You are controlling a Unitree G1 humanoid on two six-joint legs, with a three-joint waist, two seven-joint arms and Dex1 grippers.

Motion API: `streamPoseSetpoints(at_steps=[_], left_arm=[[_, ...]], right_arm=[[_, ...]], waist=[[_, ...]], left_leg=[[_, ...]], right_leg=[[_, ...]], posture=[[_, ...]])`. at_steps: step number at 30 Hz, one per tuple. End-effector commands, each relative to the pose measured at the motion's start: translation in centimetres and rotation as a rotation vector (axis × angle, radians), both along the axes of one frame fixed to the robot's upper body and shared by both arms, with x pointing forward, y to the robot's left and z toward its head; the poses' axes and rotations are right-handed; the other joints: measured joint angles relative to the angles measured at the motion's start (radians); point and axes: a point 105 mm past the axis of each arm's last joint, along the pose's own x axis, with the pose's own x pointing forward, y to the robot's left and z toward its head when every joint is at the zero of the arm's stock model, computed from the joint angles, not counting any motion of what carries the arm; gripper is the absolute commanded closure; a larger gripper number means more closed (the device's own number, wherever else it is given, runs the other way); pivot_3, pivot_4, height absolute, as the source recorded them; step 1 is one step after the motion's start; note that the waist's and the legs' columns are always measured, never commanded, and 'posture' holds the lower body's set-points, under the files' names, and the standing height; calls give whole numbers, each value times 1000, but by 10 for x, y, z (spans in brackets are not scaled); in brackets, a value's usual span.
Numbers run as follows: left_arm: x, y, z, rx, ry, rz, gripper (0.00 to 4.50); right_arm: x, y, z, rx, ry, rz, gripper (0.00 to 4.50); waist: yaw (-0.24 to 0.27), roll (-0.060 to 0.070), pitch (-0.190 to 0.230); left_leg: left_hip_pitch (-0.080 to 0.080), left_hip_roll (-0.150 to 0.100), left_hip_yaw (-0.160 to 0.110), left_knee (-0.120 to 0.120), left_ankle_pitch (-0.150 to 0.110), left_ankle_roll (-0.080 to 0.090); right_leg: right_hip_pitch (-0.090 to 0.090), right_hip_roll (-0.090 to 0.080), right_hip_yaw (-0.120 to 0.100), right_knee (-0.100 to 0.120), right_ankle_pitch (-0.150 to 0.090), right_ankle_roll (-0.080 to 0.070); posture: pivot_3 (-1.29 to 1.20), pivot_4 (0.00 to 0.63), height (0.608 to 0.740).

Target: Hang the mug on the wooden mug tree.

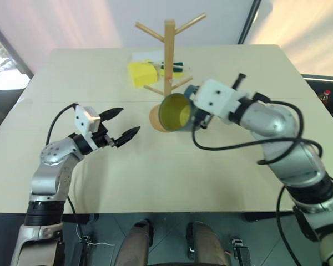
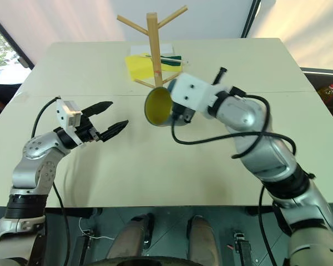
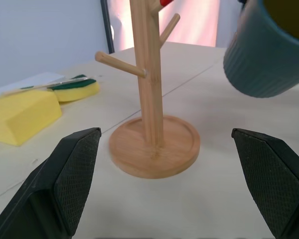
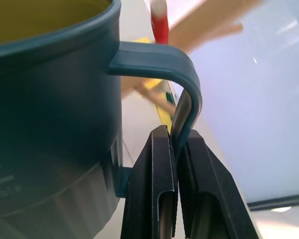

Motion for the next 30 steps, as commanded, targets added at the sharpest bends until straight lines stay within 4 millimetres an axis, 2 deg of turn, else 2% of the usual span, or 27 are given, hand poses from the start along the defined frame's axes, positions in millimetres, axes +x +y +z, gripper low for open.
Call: streamPoseSetpoints(at_steps=[1,9,30], left_arm=[[-5,1,14,-8,-47,0,0],[-7,4,19,-28,-58,7,0],[-12,10,36,-84,-77,-6,0]], right_arm=[[-1,11,21,-9,-58,1,4410],[4,30,30,-9,-27,8,4410],[24,47,25,-51,8,0,4410]], waist=[[-2,0,0],[-16,0,0],[-24,0,0]], left_leg=[[0,0,0,0,0,0],[0,0,0,1,0,0],[1,0,0,1,1,-1]], right_leg=[[0,0,0,0,0,0],[0,0,0,1,1,0],[0,1,0,3,2,1]], posture=[[0,150,740],[0,150,740],[0,150,740]])
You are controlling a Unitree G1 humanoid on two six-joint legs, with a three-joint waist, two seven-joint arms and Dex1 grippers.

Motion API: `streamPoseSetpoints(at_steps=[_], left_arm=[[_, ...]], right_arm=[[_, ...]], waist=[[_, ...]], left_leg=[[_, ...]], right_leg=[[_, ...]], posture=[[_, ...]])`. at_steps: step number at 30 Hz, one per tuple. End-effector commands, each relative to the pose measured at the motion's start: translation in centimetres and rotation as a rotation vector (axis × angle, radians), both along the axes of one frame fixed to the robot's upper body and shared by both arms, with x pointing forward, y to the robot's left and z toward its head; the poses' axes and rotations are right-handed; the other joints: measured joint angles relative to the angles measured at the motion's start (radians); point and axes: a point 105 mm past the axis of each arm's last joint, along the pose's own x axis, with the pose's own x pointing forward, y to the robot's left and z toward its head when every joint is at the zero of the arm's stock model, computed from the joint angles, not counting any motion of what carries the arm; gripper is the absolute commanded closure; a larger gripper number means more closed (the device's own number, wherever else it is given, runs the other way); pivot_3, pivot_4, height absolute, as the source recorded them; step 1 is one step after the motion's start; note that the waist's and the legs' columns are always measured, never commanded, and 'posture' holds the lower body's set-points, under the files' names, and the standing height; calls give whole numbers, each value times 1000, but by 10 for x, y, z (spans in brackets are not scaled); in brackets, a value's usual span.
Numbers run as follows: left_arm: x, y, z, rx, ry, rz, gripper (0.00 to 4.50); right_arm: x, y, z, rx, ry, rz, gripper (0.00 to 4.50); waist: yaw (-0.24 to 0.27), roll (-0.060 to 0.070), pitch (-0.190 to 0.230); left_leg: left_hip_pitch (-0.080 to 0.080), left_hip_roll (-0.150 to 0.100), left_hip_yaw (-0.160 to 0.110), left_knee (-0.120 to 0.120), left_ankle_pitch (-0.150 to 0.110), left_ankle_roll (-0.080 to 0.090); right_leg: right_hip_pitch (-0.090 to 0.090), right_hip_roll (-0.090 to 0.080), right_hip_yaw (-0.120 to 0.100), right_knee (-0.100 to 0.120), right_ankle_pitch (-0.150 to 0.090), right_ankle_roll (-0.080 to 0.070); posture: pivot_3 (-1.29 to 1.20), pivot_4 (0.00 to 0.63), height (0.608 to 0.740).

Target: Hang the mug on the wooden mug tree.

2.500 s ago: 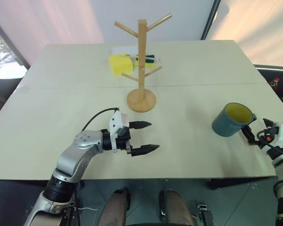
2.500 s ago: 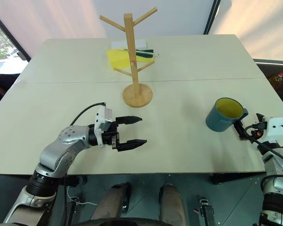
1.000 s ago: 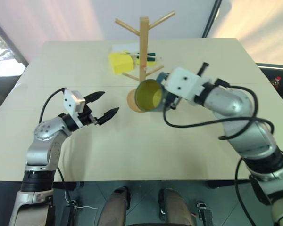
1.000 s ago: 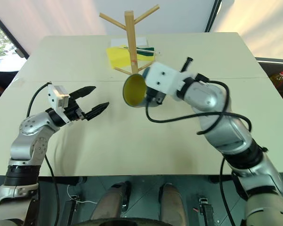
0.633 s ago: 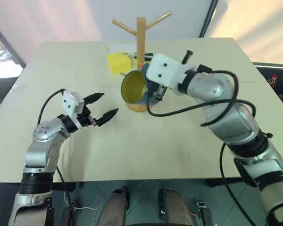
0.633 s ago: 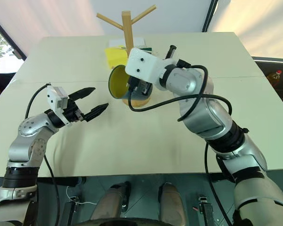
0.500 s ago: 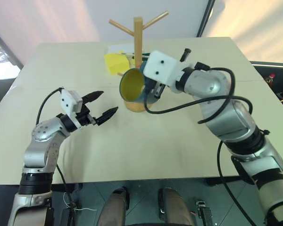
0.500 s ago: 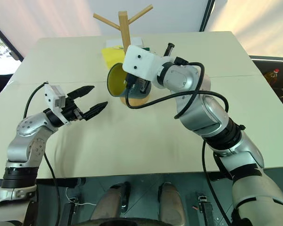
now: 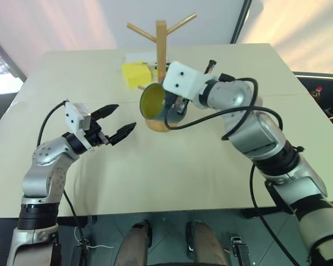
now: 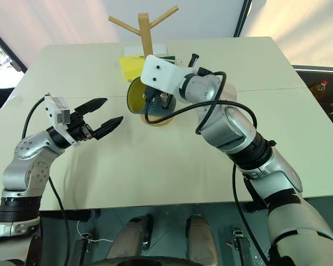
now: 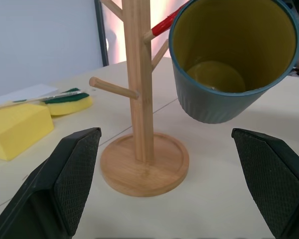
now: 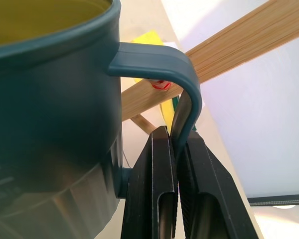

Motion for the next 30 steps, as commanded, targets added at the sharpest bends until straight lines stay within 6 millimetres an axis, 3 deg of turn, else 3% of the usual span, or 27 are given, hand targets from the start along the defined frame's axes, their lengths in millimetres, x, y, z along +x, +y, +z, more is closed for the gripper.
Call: streamPoseSetpoints(at_steps=[1,24,27,30], left_arm=[[-6,3,19,-12,-70,-3,0],[-17,-4,29,-35,-62,-65,0],[-17,-4,28,-36,-63,-65,0],[-17,-4,28,-36,-64,-64,0]], right_arm=[[-2,8,20,-1,-77,21,4410],[15,13,14,-11,-71,1,4410],[16,12,14,-13,-76,0,3540],[18,10,18,-7,-100,-14,1973]], waist=[[0,0,0],[0,0,0],[0,0,0],[0,0,0]], left_leg=[[0,0,0,0,0,0],[1,0,0,0,2,-3],[1,0,0,0,2,-3],[2,0,0,0,2,-4]], right_leg=[[0,0,0,0,0,0],[-1,0,0,4,0,0],[-1,0,1,6,0,0],[-2,0,1,8,0,0]], posture=[[0,150,740],[0,150,740],[0,150,740],[0,150,740]])
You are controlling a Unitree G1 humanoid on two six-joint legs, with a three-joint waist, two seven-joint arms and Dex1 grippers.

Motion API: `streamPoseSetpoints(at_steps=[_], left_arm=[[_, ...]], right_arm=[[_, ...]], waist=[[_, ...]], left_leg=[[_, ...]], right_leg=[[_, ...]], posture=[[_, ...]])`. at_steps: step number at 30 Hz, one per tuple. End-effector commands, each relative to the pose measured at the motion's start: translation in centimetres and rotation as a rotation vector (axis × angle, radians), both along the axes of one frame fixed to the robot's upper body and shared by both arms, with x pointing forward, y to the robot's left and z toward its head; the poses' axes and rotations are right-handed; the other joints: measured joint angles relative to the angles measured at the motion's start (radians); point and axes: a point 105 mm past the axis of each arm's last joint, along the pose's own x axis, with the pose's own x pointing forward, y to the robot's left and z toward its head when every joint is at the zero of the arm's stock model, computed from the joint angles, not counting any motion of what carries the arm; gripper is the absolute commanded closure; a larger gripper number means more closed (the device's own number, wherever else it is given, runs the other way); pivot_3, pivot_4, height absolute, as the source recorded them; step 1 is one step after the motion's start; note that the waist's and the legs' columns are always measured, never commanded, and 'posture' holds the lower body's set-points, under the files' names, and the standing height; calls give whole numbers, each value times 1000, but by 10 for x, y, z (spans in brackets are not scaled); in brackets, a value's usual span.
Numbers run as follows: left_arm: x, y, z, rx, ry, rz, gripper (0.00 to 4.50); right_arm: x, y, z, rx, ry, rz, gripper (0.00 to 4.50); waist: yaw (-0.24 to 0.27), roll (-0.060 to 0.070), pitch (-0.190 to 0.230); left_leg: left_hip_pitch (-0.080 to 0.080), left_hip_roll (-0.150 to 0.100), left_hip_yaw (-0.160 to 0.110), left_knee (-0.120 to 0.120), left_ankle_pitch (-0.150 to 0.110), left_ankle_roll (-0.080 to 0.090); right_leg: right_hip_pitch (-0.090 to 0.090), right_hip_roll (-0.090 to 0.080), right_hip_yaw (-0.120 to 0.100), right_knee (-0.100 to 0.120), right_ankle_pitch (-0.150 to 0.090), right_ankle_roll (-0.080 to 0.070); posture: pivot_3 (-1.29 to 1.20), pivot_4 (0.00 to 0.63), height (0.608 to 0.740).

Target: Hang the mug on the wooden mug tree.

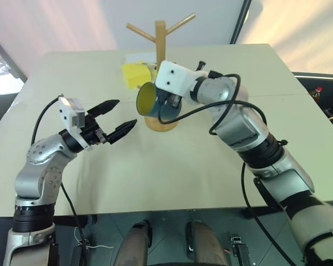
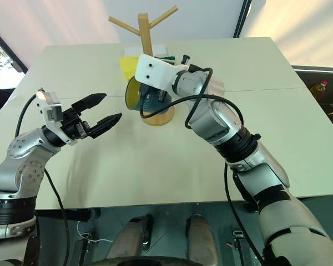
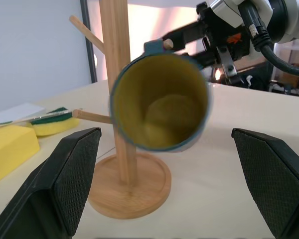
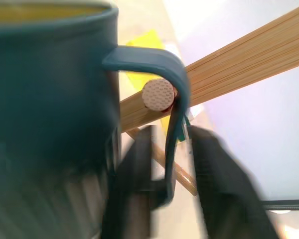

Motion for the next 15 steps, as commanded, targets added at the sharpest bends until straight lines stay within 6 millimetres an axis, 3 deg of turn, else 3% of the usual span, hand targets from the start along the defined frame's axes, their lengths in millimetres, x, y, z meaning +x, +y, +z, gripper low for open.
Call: streamPoseSetpoints(at_steps=[1,8,15], left_arm=[[-4,2,10,-5,-40,-3,0],[-3,1,9,-7,-38,-4,0],[1,6,2,-24,-8,35,0]], right_arm=[[-1,0,24,28,-91,-6,1452],[-3,-11,35,39,-122,-17,1452],[-27,-34,45,191,-62,52,1452]], waist=[[0,0,0],[0,0,0],[3,0,0]], left_leg=[[0,0,0,0,0,0],[1,0,0,0,1,-1],[0,0,0,0,1,-1]], right_leg=[[0,0,0,1,0,0],[-1,0,1,2,0,0],[-1,0,1,2,0,0]], posture=[[0,150,740],[0,150,740],[0,150,740]])
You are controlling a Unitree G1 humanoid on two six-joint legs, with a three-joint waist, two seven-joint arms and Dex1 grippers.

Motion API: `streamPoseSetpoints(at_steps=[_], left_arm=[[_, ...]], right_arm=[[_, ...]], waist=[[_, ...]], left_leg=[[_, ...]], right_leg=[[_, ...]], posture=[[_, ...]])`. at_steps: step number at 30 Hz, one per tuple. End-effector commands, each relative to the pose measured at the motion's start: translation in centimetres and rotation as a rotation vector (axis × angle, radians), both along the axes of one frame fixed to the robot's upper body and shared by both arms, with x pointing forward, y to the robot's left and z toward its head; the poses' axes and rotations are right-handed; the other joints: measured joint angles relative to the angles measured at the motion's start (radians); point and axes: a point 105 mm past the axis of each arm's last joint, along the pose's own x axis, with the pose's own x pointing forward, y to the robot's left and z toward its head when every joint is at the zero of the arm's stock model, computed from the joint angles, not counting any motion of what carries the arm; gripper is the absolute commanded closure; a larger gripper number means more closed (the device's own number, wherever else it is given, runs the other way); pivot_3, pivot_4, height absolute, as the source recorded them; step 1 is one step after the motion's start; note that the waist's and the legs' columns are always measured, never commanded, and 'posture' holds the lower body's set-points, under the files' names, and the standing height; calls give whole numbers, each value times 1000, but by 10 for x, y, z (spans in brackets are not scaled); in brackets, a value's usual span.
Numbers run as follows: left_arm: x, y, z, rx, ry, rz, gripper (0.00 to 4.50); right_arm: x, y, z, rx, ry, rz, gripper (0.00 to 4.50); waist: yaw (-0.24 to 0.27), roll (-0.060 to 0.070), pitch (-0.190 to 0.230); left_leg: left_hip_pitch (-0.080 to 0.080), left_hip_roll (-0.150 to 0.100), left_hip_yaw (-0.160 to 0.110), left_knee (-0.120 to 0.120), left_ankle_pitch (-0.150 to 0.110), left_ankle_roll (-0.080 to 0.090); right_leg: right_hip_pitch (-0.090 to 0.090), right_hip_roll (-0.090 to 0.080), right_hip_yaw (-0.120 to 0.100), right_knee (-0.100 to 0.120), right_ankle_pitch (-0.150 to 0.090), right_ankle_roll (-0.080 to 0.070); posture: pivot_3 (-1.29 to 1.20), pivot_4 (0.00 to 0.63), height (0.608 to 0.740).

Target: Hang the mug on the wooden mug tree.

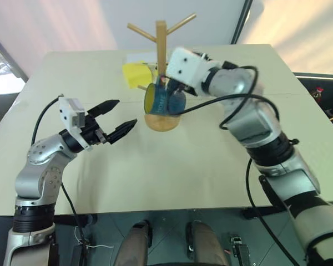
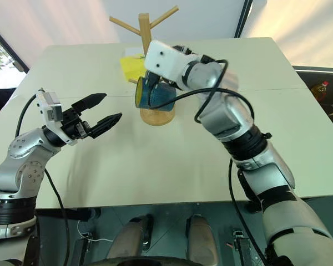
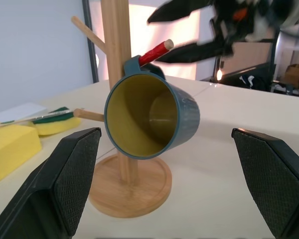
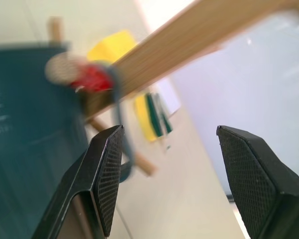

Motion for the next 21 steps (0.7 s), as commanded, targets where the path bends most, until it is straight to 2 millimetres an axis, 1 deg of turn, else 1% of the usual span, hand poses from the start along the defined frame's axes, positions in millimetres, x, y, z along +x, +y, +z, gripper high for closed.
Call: streamPoseSetpoints(at_steps=[1,3,5,7,9,11,12,14,17,21], left_arm=[[1,8,0,-25,3,44,0],[6,16,-10,-34,45,105,0],[10,28,-21,-34,73,177,0],[17,42,-31,-41,96,278,0],[20,50,-37,-57,110,341,0],[23,58,-45,-56,130,399,0],[24,62,-48,-55,142,421,0],[25,68,-55,-47,156,457,0],[23,73,-67,-40,190,477,0],[18,78,-73,-52,203,494,0]], right_arm=[[-22,-12,9,130,18,92,1452],[-33,-26,-1,265,85,157,1452],[-42,-38,-15,369,109,206,1452],[-44,-54,-39,449,144,196,1452],[-44,-67,-70,536,232,175,1452],[-47,-73,-91,625,307,182,1452],[-47,-77,-99,660,331,173,1452],[-48,-80,-109,690,348,180,1452],[-46,-86,-117,744,367,170,1452],[-42,-91,-126,781,382,152,1452]], waist=[[0,0,0],[2,-1,0],[3,-1,0],[4,-1,0],[4,-1,0],[1,-1,0],[0,-1,0],[-1,-1,0],[-1,-1,0],[3,-1,0]], left_leg=[[0,0,0,0,0,0],[0,0,0,0,0,0],[1,0,0,0,0,0],[1,0,0,1,0,0],[2,0,0,1,0,0],[2,0,0,1,0,0],[2,1,0,1,0,0],[2,1,1,1,0,0],[3,2,1,1,0,0],[3,2,0,1,0,0]], right_leg=[[0,0,0,0,0,0],[1,0,0,0,0,0],[2,0,0,-1,0,0],[2,0,0,-1,0,0],[3,0,0,-1,0,0],[3,0,0,0,0,0],[3,0,0,0,0,0],[3,0,0,0,1,-2],[3,1,0,0,1,-3],[3,1,0,0,1,-3]], posture=[[0,150,740],[0,150,740],[0,150,740],[0,150,740],[0,150,740],[0,150,740],[0,150,740],[0,150,740],[0,150,740],[0,150,740]])
